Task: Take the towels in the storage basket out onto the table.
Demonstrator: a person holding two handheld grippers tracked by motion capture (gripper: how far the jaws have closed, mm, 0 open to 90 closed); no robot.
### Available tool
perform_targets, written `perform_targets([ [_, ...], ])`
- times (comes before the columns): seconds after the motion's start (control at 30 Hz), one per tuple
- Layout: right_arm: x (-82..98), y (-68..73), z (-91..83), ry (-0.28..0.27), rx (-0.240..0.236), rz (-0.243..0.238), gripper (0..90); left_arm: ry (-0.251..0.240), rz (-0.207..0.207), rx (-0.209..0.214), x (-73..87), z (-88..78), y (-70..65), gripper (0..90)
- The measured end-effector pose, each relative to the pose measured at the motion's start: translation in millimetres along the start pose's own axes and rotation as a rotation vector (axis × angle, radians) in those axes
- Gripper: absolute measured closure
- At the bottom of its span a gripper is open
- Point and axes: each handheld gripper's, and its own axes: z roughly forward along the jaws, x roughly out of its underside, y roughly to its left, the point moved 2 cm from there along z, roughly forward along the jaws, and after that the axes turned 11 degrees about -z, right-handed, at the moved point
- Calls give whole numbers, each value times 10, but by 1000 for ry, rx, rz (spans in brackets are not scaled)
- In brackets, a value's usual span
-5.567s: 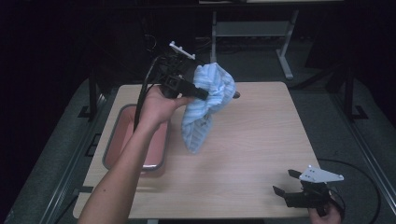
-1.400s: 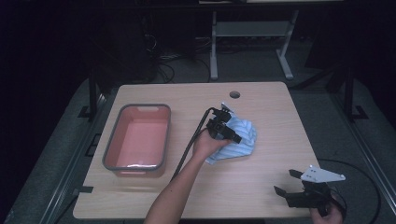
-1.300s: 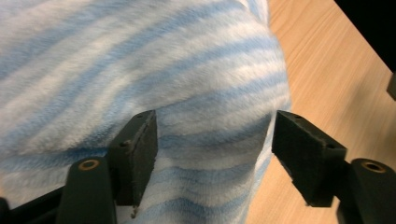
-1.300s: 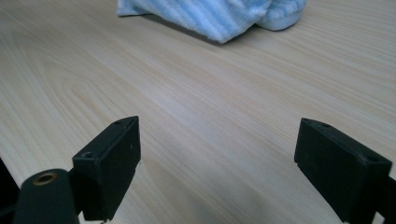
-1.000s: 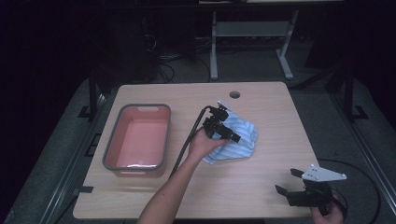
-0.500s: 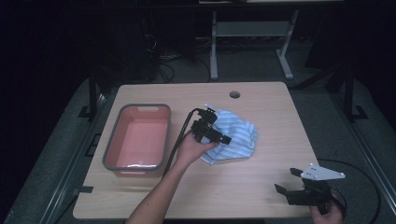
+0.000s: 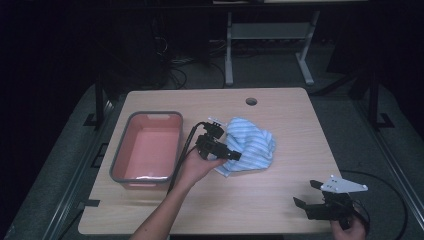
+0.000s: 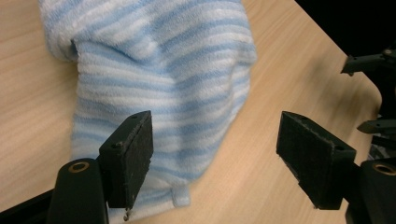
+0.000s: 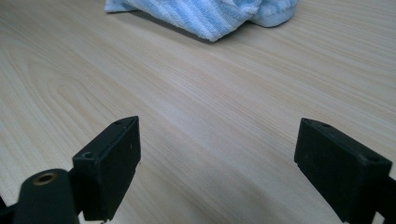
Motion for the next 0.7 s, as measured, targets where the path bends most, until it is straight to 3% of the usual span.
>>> perform_targets([
  [0.7,10,8,13,11,4,6,141,4,16,24,445,-116,19,263],
])
